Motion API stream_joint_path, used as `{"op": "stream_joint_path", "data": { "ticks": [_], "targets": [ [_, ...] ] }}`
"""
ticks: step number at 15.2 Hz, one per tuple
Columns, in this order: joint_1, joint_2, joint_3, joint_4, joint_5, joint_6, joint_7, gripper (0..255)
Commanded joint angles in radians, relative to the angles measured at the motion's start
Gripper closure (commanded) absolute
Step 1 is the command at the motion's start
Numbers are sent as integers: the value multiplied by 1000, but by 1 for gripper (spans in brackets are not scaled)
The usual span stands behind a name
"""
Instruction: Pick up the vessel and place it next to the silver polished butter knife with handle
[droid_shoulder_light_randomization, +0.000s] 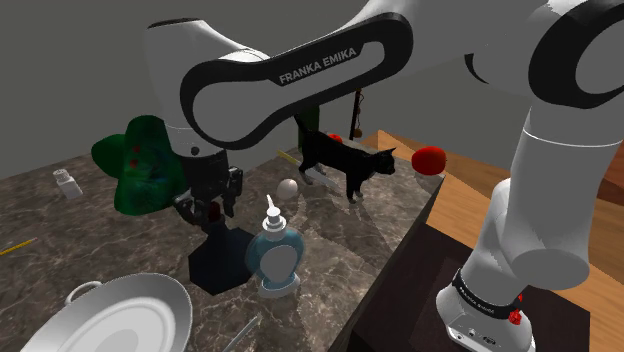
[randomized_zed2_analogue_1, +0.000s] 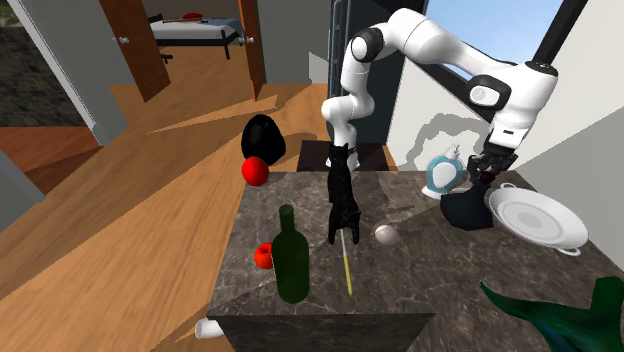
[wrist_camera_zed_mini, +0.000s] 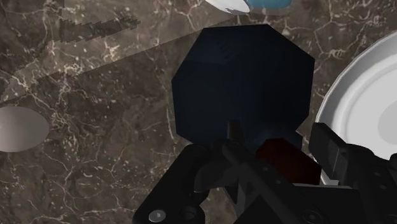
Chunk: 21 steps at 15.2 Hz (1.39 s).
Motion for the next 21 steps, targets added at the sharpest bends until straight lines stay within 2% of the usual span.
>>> {"op": "stream_joint_path", "data": {
  "ticks": [1,3,4,9,13,21],
  "targets": [
    [0,-1,0,1,0,1,0,255],
    [0,-1,0,1,0,1,0,255],
    [0,-1,0,2,0,0,0,0],
    [0,-1,0,1,0,1,0,0],
    [-2,-19,1,106,8,-121,-6,0],
    [-2,-19,1,106,8,-121,-6,0]
  ]
}}
